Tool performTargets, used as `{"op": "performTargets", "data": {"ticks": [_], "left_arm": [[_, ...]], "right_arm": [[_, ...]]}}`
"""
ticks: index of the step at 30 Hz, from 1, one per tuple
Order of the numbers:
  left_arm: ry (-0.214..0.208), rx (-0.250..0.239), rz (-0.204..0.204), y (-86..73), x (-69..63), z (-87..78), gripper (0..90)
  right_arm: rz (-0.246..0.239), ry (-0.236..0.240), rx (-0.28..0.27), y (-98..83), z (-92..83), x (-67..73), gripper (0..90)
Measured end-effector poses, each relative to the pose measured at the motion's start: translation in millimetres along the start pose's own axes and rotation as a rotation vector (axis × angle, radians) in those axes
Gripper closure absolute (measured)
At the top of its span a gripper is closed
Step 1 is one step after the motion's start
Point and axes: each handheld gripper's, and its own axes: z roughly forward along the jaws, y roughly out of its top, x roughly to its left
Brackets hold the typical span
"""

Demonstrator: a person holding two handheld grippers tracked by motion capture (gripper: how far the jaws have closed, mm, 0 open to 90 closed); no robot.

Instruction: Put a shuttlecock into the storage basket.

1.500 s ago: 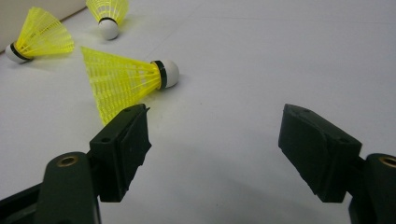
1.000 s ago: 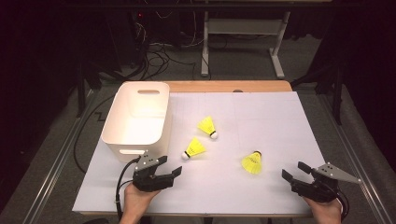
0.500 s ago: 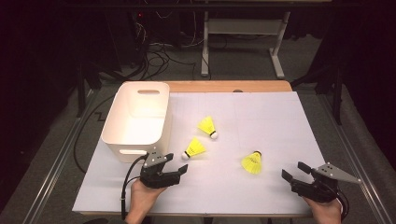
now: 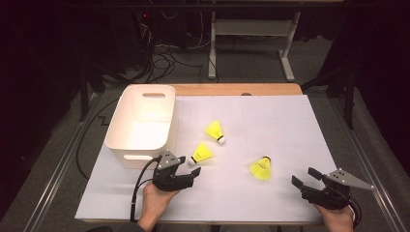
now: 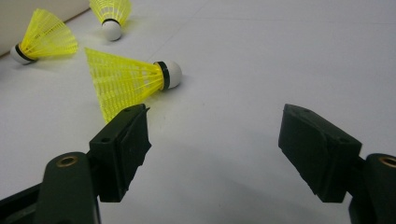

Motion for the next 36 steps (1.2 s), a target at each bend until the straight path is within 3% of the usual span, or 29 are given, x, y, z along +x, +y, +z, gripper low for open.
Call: {"op": "performTargets", "data": {"ticks": [5, 10, 25, 32, 36], "left_arm": [[-0.012, 0.021, -0.050, 5.7, 2.7, 2.3, 31.7], [-0.003, 0.039, -0.052, 9.1, 2.3, 5.4, 33.3], [0.044, 0.114, -0.017, 28.0, -3.2, 21.0, 35.2], [0.073, 0.183, 0.000, 36.3, -1.1, 29.0, 33.9], [0.080, 0.196, 0.006, 39.7, -0.7, 32.9, 33.3]], "right_arm": [[0.001, 0.001, 0.000, -0.1, 0.0, 0.0, 25.3], [0.000, 0.001, 0.001, 0.0, 0.1, 0.1, 25.3], [0.000, 0.004, -0.001, 0.0, 0.1, -0.1, 25.3], [0.001, 0.007, -0.001, 0.0, 0.0, 0.1, 25.3], [0.000, 0.009, -0.001, 0.1, 0.2, 0.3, 25.3]]}}
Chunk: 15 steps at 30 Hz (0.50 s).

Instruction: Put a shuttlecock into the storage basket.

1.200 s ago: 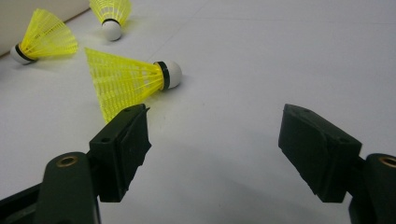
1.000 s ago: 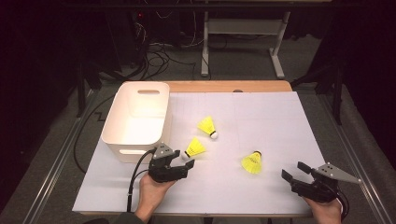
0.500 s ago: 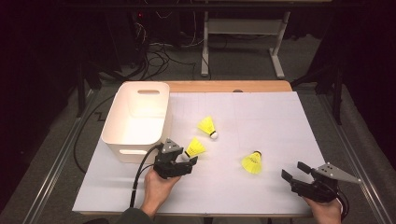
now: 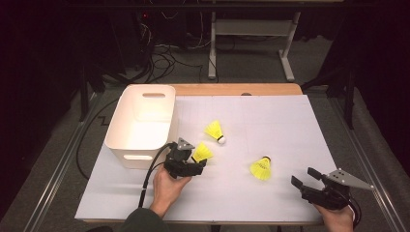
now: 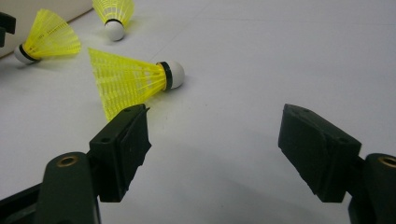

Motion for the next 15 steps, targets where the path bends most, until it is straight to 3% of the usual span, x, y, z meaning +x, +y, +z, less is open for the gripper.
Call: {"op": "performTargets", "data": {"ticks": [15], "left_arm": [[0.031, 0.078, 0.008, 14.3, 1.0, 18.0, 32.4]], "right_arm": [[-0.003, 0.003, 0.000, 0.1, 0.3, 0.1, 25.3]]}}
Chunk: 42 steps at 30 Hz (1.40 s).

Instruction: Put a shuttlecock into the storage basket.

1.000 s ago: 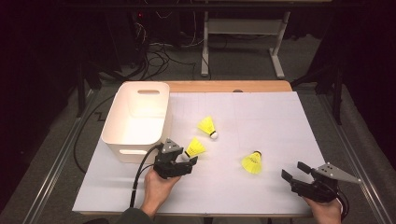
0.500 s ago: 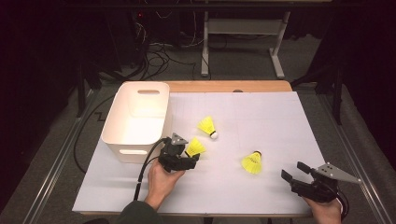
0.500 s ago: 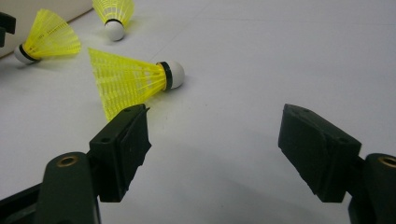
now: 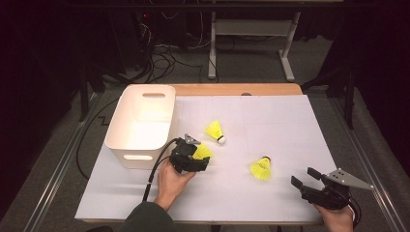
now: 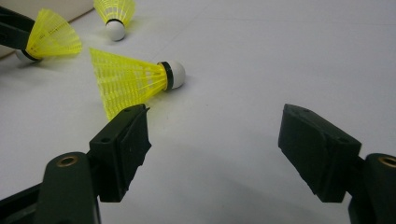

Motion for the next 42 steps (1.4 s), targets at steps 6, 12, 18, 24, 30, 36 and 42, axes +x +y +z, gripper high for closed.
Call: {"op": "performTargets", "data": {"ticks": [6, 12, 18, 24, 30, 36, 42], "left_arm": [[0.013, 0.018, -0.016, 1.7, 5.1, 6.0, 33.2], [0.008, 0.039, -0.014, 1.5, 6.2, 11.8, 33.7], [-0.003, 0.067, -0.023, 1.5, 7.8, 17.0, 35.1], [-0.018, 0.091, -0.032, 1.7, 8.5, 21.0, 39.1], [-0.020, 0.106, -0.028, 1.3, 7.6, 23.7, 43.2], [-0.006, 0.111, -0.016, 1.0, 7.9, 23.0, 48.5], [0.014, 0.112, -0.001, 0.6, 7.6, 22.8, 53.2]], "right_arm": [[-0.002, 0.002, 0.001, 0.0, 0.3, -0.1, 25.3], [0.000, 0.004, 0.002, 0.0, 0.3, 0.2, 25.3], [0.000, 0.004, 0.004, 0.0, 0.6, 0.4, 25.3], [0.000, 0.005, 0.004, 0.0, 0.7, 0.3, 25.3], [0.000, 0.005, 0.005, 0.0, 0.7, 0.4, 25.3], [0.002, 0.004, 0.006, -0.1, 1.0, 0.2, 25.4], [-0.002, 0.005, 0.006, 0.0, 1.1, 0.3, 25.4]]}}
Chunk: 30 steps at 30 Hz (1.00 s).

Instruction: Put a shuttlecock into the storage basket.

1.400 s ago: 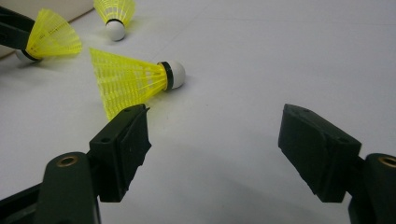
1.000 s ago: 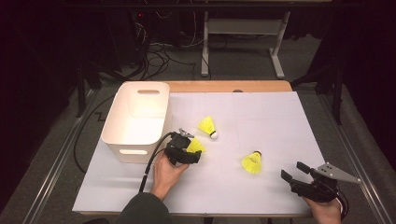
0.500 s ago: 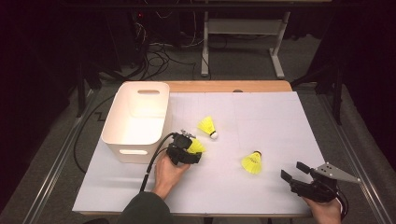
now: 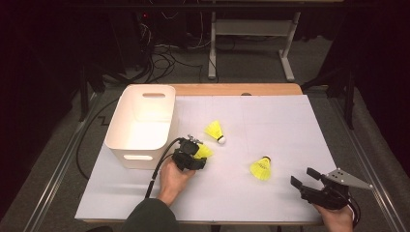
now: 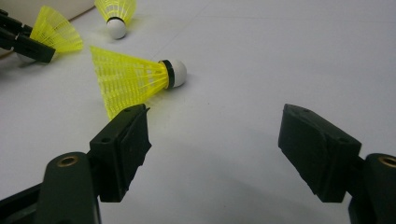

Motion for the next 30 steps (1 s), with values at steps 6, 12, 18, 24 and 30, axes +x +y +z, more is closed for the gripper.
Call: {"op": "performTargets", "data": {"ticks": [6, 12, 18, 24, 30], "left_arm": [[0.009, 0.001, 0.006, -0.1, 0.2, -0.2, 56.7], [0.011, 0.007, 0.007, 0.0, 0.3, -1.2, 59.5], [0.008, 0.013, 0.011, -0.1, 0.0, -2.7, 61.5], [0.010, 0.012, 0.010, 0.1, -0.3, -6.5, 62.3], [0.012, 0.016, 0.005, 0.6, 0.2, -9.5, 62.6]], "right_arm": [[0.003, 0.001, -0.001, 0.0, -0.1, -0.1, 25.4], [0.004, 0.003, -0.001, 0.1, 0.1, -0.1, 25.4], [0.003, 0.002, -0.002, 0.1, 0.0, -0.1, 25.4], [0.003, 0.001, -0.003, 0.1, -0.2, 0.0, 25.4], [0.001, 0.003, -0.001, 0.1, -0.2, 0.3, 25.4]]}}
